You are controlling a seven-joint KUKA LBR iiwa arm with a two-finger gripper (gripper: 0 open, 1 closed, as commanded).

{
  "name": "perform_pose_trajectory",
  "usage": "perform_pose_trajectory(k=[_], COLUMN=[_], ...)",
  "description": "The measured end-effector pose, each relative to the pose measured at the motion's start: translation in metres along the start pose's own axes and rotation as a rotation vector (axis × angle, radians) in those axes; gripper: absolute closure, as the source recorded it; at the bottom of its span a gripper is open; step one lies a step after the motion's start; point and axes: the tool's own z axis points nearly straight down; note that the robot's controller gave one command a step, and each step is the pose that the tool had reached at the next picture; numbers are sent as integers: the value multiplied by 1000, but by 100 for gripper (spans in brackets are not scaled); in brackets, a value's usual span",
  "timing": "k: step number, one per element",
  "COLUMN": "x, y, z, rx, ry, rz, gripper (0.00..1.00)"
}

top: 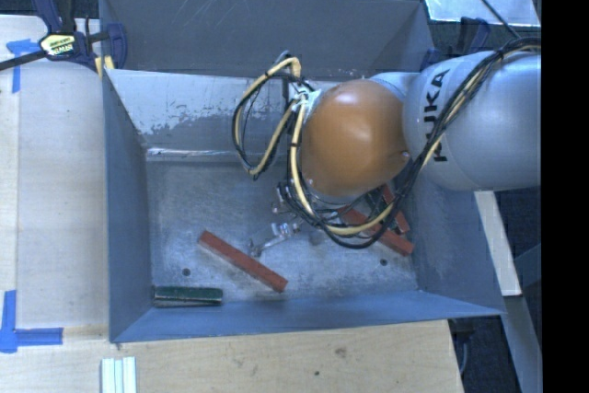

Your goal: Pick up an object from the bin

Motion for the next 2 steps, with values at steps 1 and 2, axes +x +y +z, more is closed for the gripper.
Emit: perform_pose_trajectory(k=[1, 2], x=[69, 123], y=[-35, -49], z=[-87, -6], rx=[-1, -10], ry=[0, -3], rz=[-358, -431], gripper=[0, 0])
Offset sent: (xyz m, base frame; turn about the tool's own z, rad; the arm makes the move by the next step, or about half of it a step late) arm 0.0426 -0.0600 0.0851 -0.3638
